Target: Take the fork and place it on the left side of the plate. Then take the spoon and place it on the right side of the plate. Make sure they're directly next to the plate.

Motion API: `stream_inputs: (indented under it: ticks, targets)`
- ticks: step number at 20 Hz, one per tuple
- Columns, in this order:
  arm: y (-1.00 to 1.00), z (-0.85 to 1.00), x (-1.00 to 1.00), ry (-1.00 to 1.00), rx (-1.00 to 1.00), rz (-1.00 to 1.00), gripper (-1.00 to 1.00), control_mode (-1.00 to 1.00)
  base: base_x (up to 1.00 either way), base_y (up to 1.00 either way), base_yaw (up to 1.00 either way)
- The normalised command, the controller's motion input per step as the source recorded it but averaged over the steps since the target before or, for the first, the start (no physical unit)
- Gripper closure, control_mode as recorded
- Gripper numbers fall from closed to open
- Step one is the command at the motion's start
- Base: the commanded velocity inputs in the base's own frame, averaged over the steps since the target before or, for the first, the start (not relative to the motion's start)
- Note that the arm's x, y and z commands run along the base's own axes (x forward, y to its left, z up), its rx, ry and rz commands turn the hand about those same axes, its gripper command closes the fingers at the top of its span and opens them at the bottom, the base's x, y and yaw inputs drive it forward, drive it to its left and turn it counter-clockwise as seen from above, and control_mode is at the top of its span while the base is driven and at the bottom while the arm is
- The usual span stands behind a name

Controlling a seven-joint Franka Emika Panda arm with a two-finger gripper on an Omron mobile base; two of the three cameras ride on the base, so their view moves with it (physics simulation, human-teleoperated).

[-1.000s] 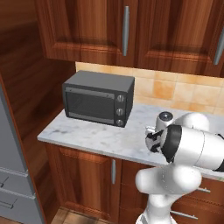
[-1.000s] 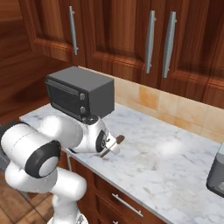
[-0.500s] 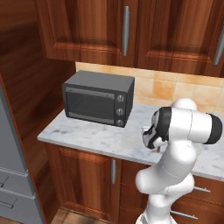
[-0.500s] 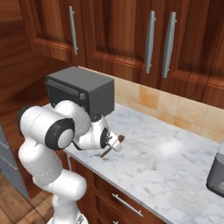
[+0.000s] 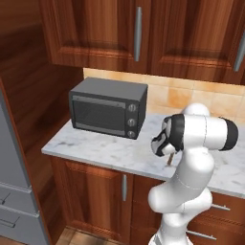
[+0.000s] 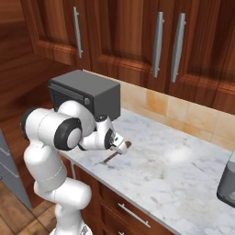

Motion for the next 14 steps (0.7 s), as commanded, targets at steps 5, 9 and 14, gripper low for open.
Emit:
stream_inputs:
  ticks: [5, 9, 14]
  targets:
    - [-0.19, -0.34, 0.09, 0.07, 0.0, 0.02, 1.0, -1.0, 0.0, 0.0, 0.0]
    - [-0.49, -0.33, -0.06, 0.01, 0.0, 0.0, 1.0, -1.0, 0.0, 0.0, 0.0]
    - [-0.63, -0.21, -0.38, -0.01, 0.0, 0.0, 1.0, -1.0, 0.0, 0.0, 0.0]
